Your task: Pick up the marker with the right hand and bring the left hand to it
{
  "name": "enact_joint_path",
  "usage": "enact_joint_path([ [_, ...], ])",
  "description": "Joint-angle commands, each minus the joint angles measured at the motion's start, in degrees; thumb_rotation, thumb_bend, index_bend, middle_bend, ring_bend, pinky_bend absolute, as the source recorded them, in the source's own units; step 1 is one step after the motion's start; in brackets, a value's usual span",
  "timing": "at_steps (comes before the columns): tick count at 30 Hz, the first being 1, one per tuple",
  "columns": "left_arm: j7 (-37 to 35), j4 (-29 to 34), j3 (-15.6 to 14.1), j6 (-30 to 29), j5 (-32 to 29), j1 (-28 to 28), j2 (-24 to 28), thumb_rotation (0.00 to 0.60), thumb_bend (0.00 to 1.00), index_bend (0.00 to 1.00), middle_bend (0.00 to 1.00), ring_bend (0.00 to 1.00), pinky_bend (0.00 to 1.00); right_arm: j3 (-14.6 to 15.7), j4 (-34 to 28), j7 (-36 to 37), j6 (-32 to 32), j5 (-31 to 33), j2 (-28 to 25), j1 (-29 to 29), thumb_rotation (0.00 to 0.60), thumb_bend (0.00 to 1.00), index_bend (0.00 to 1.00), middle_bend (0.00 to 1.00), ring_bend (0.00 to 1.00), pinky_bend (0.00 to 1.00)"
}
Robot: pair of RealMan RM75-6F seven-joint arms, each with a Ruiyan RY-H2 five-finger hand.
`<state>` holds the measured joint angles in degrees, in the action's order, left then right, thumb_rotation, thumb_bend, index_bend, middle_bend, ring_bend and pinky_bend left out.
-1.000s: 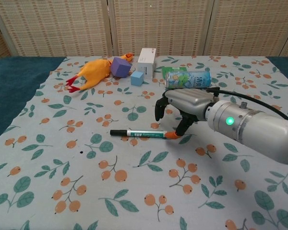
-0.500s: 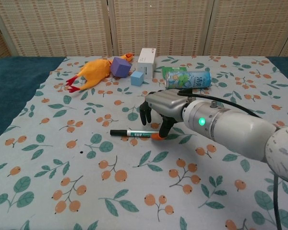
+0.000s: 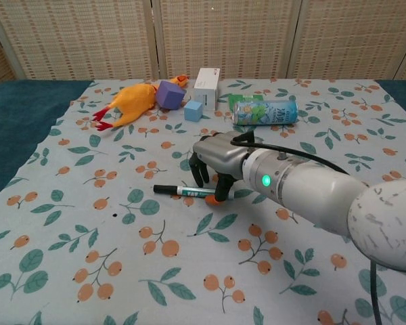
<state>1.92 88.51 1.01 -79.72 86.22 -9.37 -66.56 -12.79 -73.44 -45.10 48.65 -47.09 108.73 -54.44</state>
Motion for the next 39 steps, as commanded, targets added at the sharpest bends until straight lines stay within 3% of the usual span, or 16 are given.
enact_joint_path([
  [1,-0.1,0.0,0.0,0.3,-0.1,-0.1,0.0,0.6,0.39,0.0,0.0,0.0,0.1,0.5,-0.1,-1.5,0.7,1.4,0.4,-0.7,0.6,0.22,0.49,0.4,0.03,0.0],
  [8,0.0,0.0,-0.1,0.7,-0.1,-0.3,0.0,0.6,0.39,0.0,0.0,0.0,0.1,1.0,-0.5,-2.9,2.0,3.4,0.7,-1.6,0.6,0.22,0.51,0.42,0.04,0.0],
  [15,0.3,0.2,-0.2,0.8,-0.2,-0.3,0.0,0.6,0.39,0.0,0.0,0.0,0.1,1.6,-0.4,-1.9,3.0,2.6,0.5,-1.7,0.6,0.25,0.65,0.53,0.15,0.0],
  [22,0.7,0.2,-0.2,1.1,-0.4,-0.4,-0.1,0.6,0.39,0.0,0.0,0.0,0.1,2.3,-0.3,-0.3,3.7,0.7,-0.1,-1.3,0.6,0.27,0.73,0.59,0.2,0.0],
  [25,0.7,0.3,-0.3,0.9,-0.2,-0.4,0.0,0.6,0.39,0.0,0.0,0.0,0.1,3.2,-0.8,3.7,5.2,-3.6,-0.7,0.2,0.6,0.29,0.78,0.64,0.26,0.01],
  [31,-1.2,0.3,-0.9,0.9,1.5,-0.7,0.0,0.6,0.4,0.0,0.0,0.0,0.11,5.6,1.6,21.7,10.8,-16.1,-1.0,6.6,0.6,0.33,0.88,0.75,0.38,0.05],
  [34,-2.9,0.2,-1.4,1.3,2.4,-1.0,0.1,0.6,0.41,0.0,0.0,0.0,0.12,5.6,5.1,28.7,11.7,-20.2,-1.4,7.8,0.6,0.34,0.88,0.77,0.4,0.05],
  [39,-5.9,1.2,-1.6,3.5,3.3,-2.5,1.4,0.6,0.43,0.0,0.0,0.0,0.16,4.8,6.8,34.3,10.6,-24.5,-3.5,7.1,0.6,0.34,0.89,0.77,0.41,0.06],
])
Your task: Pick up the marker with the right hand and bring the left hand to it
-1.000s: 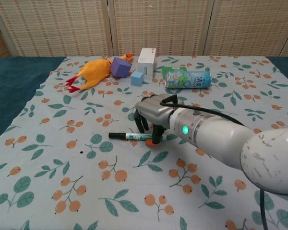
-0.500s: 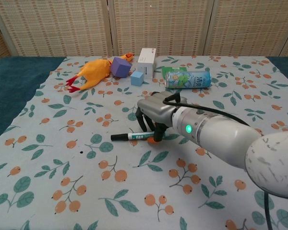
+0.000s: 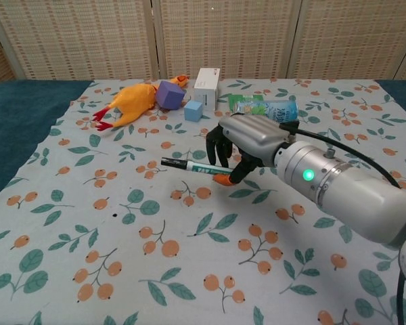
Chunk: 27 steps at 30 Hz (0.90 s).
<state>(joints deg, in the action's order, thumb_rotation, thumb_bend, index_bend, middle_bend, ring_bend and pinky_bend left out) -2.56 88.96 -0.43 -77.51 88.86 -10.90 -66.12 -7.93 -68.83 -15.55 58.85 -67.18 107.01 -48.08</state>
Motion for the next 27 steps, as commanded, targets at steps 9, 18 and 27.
enact_joint_path([
  [9,4.9,8.4,1.5,6.6,0.3,-5.8,3.7,0.6,0.46,0.0,0.01,0.0,0.28,1.8,6.3,14.0,0.7,-14.4,-3.6,-1.0,0.6,0.34,0.88,0.78,0.41,0.06],
  [18,16.2,12.7,3.2,13.4,-4.3,-10.5,-0.4,0.6,0.44,0.02,0.11,0.09,0.39,-0.2,11.1,22.2,2.2,-15.1,0.3,-0.5,0.6,0.34,0.88,0.78,0.41,0.06],
  [27,14.9,10.7,9.0,16.3,-12.8,-14.8,-4.3,0.6,0.43,0.03,0.18,0.15,0.46,-6.8,14.1,25.0,4.8,-7.9,7.1,2.1,0.6,0.34,0.89,0.78,0.41,0.08],
])
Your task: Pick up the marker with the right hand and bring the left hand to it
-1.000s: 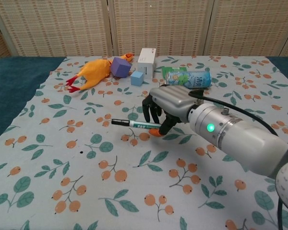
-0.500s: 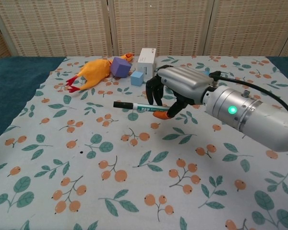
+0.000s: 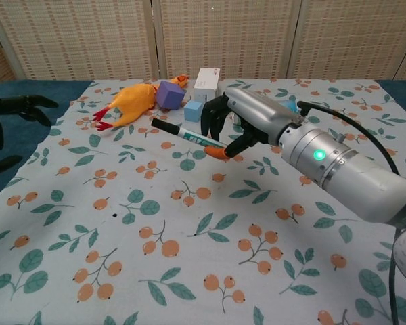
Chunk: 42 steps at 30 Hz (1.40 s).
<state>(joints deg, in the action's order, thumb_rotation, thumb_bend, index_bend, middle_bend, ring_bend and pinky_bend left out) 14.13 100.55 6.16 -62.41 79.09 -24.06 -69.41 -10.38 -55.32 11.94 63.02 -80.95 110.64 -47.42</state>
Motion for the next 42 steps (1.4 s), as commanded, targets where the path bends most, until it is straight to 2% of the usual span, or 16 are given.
enact_joint_path([
  [1,-2.9,-0.7,3.2,1.6,-4.1,-2.1,-1.1,0.6,0.43,0.03,0.19,0.16,0.46,-5.2,0.6,-3.2,0.6,7.0,4.2,1.6,0.6,0.34,0.88,0.78,0.41,0.08],
  [5,-6.3,1.6,6.7,1.3,-6.5,-3.7,-0.6,0.6,0.43,0.07,0.24,0.19,0.49,-6.9,1.4,-2.6,-0.2,8.4,6.1,1.3,0.6,0.34,0.88,0.78,0.41,0.08],
  [12,-6.5,5.4,9.0,2.7,-12.1,-6.1,-0.4,0.6,0.42,0.12,0.3,0.22,0.52,-8.5,3.5,0.0,-0.3,7.2,7.9,-0.6,0.6,0.34,0.88,0.78,0.41,0.08],
  [16,-4.6,5.2,9.2,4.2,-16.3,-7.8,-0.8,0.6,0.42,0.12,0.3,0.23,0.52,-9.7,3.5,-2.7,-0.5,7.5,8.7,-2.0,0.6,0.34,0.88,0.78,0.41,0.08],
  [23,-3.3,4.7,9.7,4.6,-21.1,-9.9,-1.7,0.6,0.41,0.12,0.3,0.23,0.53,-10.0,1.6,-5.7,0.1,6.3,8.3,-3.3,0.6,0.34,0.88,0.78,0.41,0.08],
  [29,-0.9,1.6,10.5,4.7,-25.3,-12.7,-4.4,0.6,0.39,0.12,0.31,0.23,0.53,-10.5,0.2,-7.5,-0.2,7.8,9.0,-2.9,0.6,0.34,0.88,0.78,0.41,0.08],
  [35,2.4,-0.1,10.0,4.5,-27.6,-15.2,-6.7,0.6,0.39,0.18,0.32,0.23,0.53,-10.5,-0.5,-8.4,-0.9,8.1,9.2,-3.1,0.6,0.34,0.88,0.78,0.41,0.08],
  [42,2.1,-2.1,10.0,3.6,-27.7,-16.5,-9.4,0.6,0.38,0.3,0.36,0.25,0.54,-11.0,-0.9,-9.9,-0.6,8.3,9.7,-3.5,0.6,0.34,0.89,0.78,0.41,0.08],
])
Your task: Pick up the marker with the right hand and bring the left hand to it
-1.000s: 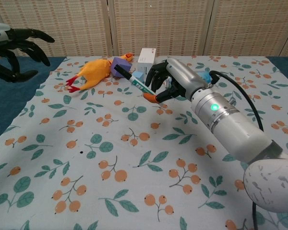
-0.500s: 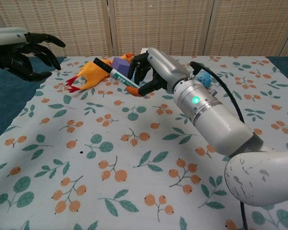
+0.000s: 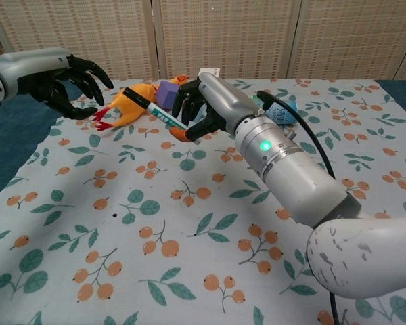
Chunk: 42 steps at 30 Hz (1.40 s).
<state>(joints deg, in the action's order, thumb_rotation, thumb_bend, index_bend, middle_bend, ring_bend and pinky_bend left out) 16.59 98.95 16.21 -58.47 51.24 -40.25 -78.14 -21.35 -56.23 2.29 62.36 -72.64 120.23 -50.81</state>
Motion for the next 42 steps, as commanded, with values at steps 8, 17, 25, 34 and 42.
enact_joint_path([
  [8,-2.4,-1.9,-0.1,-1.6,2.4,-0.8,-3.1,0.6,0.38,0.33,0.42,0.29,0.57,0.0,1.2,-0.3,0.0,0.4,1.7,-0.1,0.6,0.34,0.88,0.78,0.41,0.08],
  [17,-3.1,-3.6,-0.2,-2.1,3.8,-1.7,-5.6,0.6,0.38,0.36,0.47,0.33,0.64,-0.8,2.7,0.2,0.1,0.6,3.9,-0.9,0.6,0.34,0.88,0.78,0.41,0.08],
  [25,-4.0,-3.6,-0.3,-1.9,4.6,-1.8,-5.7,0.6,0.38,0.38,0.5,0.39,0.71,-1.5,3.6,0.0,0.2,0.6,4.9,-1.5,0.6,0.34,0.88,0.78,0.41,0.09],
  [34,-4.6,-3.8,-0.5,-2.1,5.7,-1.8,-5.8,0.6,0.39,0.46,0.55,0.45,0.8,-1.1,3.7,-0.5,0.3,0.2,5.3,-1.5,0.6,0.34,0.89,0.78,0.41,0.09],
  [42,-4.6,-4.8,-0.8,-2.4,6.0,-1.9,-6.5,0.6,0.59,0.61,0.71,0.57,0.9,-1.4,3.8,-0.8,0.1,0.3,5.5,-1.6,0.6,0.34,0.88,0.78,0.41,0.09],
])
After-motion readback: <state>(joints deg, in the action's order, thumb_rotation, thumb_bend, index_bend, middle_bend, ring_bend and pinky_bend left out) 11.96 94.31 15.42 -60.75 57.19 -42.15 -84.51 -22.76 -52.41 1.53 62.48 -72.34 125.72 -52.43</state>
